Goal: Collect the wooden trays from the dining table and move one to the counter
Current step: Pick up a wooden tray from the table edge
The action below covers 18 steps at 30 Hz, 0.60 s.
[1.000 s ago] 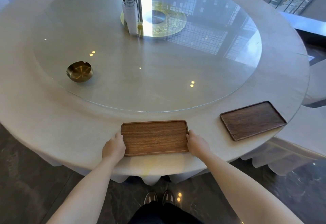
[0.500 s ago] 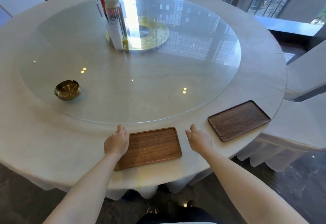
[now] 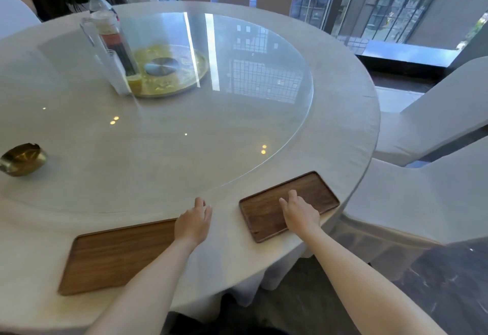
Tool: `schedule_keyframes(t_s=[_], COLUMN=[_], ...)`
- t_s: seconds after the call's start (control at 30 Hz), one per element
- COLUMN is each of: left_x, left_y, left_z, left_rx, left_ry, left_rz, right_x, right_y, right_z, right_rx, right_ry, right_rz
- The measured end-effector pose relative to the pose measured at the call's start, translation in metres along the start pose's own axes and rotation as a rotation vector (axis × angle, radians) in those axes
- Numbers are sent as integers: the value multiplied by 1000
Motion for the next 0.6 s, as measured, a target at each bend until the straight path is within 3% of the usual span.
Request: schedule_keyframes(t_s=[0.2,0.6], left_x=[2,-4], left_y=[-57,-73], left_z=[-52,-65], left_rx=[-85,-89], left_ry=[93,293], left_rz=[163,185], right_x=[-17,-44], right_y=[21,30], right_z=[-73,-111], right_rx=[-33,-106], right_ry=[-45,-127], right_rz=[-34,53])
Point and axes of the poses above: each hand's wrist, its own x-axis away from the middle knuckle, its own y-axis out of the back of the hand, z = x × y, the point moved 6 cm from there along -x, towards the middle knuckle, and after that the axes turned 5 degrees about y, right-handed, at the moved point
